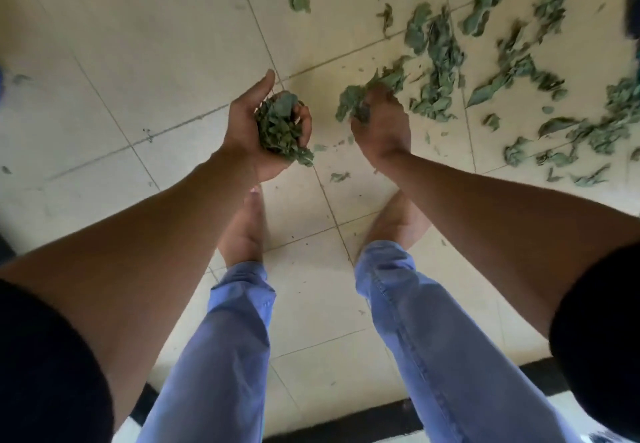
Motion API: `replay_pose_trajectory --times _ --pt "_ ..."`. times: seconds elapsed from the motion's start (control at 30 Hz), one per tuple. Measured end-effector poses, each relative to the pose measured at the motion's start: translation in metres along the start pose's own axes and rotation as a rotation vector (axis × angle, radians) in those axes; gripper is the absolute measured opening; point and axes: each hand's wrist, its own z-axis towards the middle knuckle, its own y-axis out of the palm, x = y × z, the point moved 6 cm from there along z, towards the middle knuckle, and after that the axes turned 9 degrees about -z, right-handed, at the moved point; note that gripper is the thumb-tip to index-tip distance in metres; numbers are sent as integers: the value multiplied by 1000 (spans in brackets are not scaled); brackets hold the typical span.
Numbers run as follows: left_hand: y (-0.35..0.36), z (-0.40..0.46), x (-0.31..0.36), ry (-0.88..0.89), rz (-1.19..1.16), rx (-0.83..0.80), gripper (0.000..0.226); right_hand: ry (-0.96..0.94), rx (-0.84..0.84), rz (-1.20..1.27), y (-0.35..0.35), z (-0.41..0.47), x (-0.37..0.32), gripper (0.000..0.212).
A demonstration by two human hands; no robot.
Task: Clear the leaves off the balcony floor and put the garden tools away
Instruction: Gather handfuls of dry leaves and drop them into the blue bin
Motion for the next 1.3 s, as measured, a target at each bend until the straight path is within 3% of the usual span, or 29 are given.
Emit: replay_pose_trajectory --times 0.07,0.23,0.4,0.53,0.63,0.7,0.83,0.93,1.07,1.17,1.3 --pt "-13 0 -8 4 -52 36 37 16 -4 21 6 -5 7 29" --pt "-18 -13 -24 25 -87 49 44 139 -2 354 -20 -49 21 11" --pt "7 -24 -39 -11 -162 -61 53 -218 33 634 -98 -114 -43 13" --pt "30 -36 -53 -33 -100 -88 55 -339 141 298 -115 -129 -76 14" --pt "49 -41 -64 -16 -18 -166 58 -253 223 -97 -112 -119 -84 9" --pt "53 -40 -68 -16 -44 -165 53 -194 227 -212 -110 -110 -86 7" --pt "47 -25 -59 29 -74 -143 41 -274 221 -238 -121 -109 -90 16" --pt "46 -13 -46 83 -51 -117 34 -381 192 -95 -143 -116 -86 33" --pt "50 -5 -36 43 -226 -124 23 -260 270 75 -143 -86 -43 27" --pt "40 6 -33 29 -227 -86 24 -163 246 -66 -109 -41 -9 33" --pt "24 14 -35 17 -170 -70 20 -121 88 -178 -71 4 10 41"
